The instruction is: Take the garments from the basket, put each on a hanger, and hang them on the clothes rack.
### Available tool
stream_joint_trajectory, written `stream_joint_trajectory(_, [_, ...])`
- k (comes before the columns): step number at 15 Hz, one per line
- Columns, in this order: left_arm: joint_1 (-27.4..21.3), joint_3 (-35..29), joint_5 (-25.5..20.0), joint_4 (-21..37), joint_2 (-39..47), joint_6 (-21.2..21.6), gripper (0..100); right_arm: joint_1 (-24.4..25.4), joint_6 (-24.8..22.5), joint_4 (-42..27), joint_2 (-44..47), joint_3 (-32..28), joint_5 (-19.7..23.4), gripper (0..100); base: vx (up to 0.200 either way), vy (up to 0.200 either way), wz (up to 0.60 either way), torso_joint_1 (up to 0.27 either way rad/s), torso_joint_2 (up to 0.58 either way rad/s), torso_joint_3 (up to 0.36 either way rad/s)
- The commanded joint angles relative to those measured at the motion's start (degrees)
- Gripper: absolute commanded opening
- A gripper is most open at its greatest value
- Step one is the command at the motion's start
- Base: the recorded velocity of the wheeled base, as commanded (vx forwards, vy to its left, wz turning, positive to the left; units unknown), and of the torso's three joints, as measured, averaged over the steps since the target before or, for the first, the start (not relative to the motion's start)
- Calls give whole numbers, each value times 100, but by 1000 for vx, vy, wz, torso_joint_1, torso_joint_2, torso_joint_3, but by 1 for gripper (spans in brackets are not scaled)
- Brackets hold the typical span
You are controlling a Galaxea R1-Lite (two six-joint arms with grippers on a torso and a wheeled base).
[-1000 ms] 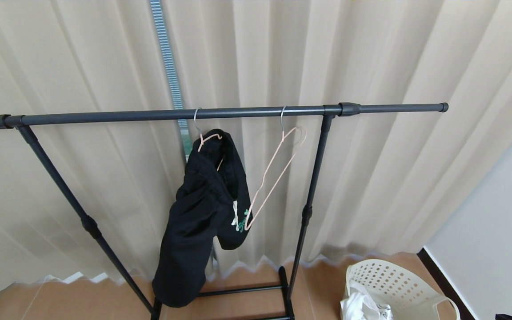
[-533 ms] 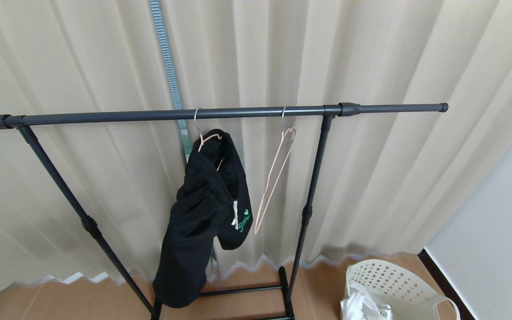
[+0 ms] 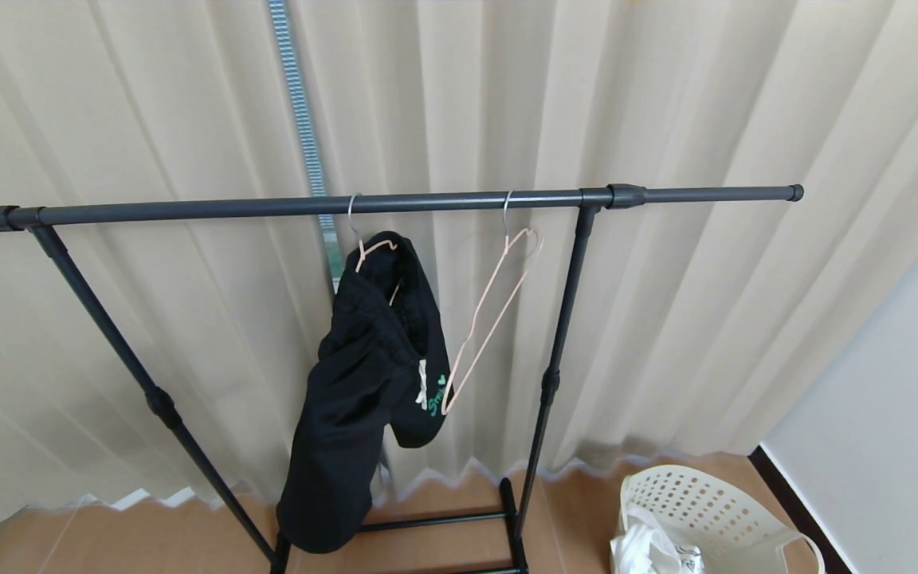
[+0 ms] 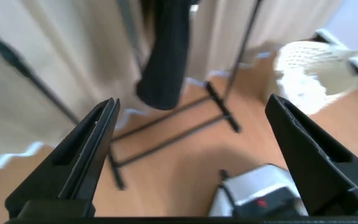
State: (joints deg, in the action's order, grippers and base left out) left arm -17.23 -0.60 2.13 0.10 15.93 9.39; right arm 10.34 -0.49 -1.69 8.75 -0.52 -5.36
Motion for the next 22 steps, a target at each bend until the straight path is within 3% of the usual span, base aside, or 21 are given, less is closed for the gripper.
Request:
stream_joint_trajectory(1, [606, -19, 112, 17, -460, 432, 100, -32, -4, -6, -58, 0, 0, 100, 0, 0, 0, 0, 0, 0])
stream_joint_trajectory(3, [1547, -19, 85, 17, -767, 837, 100, -32, -4, -6, -75, 0, 0, 100, 0, 0, 0, 0, 0, 0])
stream_joint_trajectory(6, [1626, -28, -90, 25, -1479, 810, 100, -85, -4, 2, -181, 0, 0, 100, 0, 0, 0, 0, 0, 0])
stream_joint_trajectory(8, [1643, -28, -415, 131, -1567, 424, 100, -295, -4, 2, -313, 0, 0, 100, 0, 0, 0, 0, 0, 0])
stream_joint_trajectory(9, [1652, -37, -916, 140, -1567, -192, 100, -392, 22, 2, -339, 0, -17, 100, 0, 0, 0, 0, 0, 0])
stream_joint_trajectory(10, [1652, -11, -1242, 157, -1576, -367, 100, -550, 40, 2, -348, 0, -26, 100, 0, 0, 0, 0, 0, 0])
stream_joint_trajectory(12, [1652, -19, -1250, 157, -1576, -561, 100, -911, 22, 2, -770, 0, -9, 100, 0, 0, 0, 0, 0, 0])
stream_joint_trajectory(14, [1652, -11, -1163, 148, -1576, -745, 100, -963, 110, 46, -875, 8, -44, 100, 0, 0, 0, 0, 0, 0])
stream_joint_trajectory(17, [1652, 16, -196, 122, -1567, -833, 100, -963, 137, 73, -875, 17, -44, 100, 0, 0, 0, 0, 0, 0])
stream_joint_trajectory(20, [1643, 7, -407, 131, -1567, -508, 100, -981, 207, 73, -875, 17, -132, 100, 0, 0, 0, 0, 0, 0])
stream_joint_trajectory(22, [1643, 7, -503, 148, -1576, -587, 100, -999, 216, 73, -875, 17, -149, 100, 0, 0, 0, 0, 0, 0])
